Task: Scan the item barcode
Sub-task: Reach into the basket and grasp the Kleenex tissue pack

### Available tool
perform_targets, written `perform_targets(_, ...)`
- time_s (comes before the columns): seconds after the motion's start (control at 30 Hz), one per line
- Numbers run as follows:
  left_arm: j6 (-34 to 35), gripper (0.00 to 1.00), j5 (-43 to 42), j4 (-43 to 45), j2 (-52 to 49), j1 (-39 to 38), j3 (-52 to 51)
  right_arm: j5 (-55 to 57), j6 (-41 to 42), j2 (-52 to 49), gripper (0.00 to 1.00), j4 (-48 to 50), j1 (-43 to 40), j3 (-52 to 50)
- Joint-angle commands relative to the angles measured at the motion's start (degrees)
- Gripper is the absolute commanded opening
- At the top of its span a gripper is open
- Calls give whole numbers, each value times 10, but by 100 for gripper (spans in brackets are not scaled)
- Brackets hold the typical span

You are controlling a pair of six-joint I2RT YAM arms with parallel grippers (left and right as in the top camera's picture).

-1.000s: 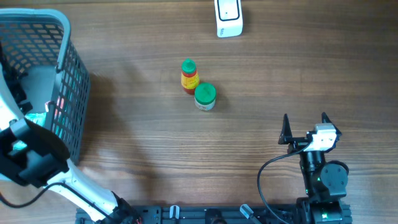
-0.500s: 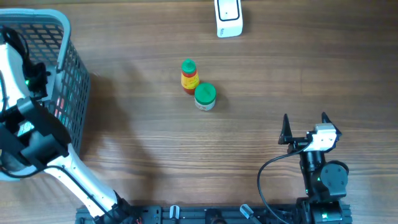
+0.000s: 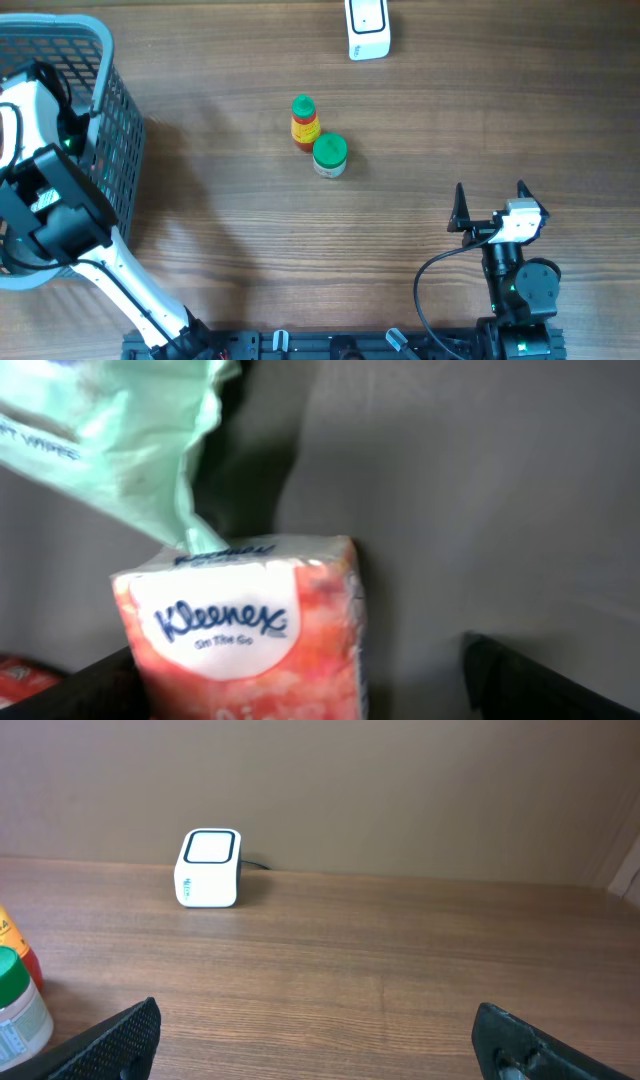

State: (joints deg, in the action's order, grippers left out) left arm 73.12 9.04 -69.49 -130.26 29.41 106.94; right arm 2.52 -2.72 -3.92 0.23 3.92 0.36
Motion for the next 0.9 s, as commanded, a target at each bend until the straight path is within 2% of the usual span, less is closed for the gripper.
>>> perform_targets(0.0, -7, 100, -2, 36, -8, -1, -70, -9, -3, -1, 100, 2, -2, 0)
perform_targets(0.13, -7, 99, -2, 42, -8, -1, -90, -9, -3, -1, 100, 2, -2, 0)
perform_targets(0.17, -7, 94, -3, 41, -8, -1, -90, -9, -3, -1, 100, 2, -2, 0)
perform_targets(0.27, -7, 60, -3, 29, -6, -1, -90, -9, -3, -1, 100, 2, -2, 0)
perform_targets(0.3, -7, 54, -3, 25, -5, -1, -90, -9, -3, -1, 100, 2, -2, 0)
perform_targets(0.57, -9, 58, -2, 2, 31, 2, -89, -9, -3, -1, 100, 2, -2, 0)
perform_targets(0.7, -10, 50, -2, -2, 82, 6, -89, -9, -3, -1, 100, 2, -2, 0)
perform_targets(0.87, -10, 49, 7, -6, 171, 7, -89, -9, -3, -1, 100, 2, -2, 0)
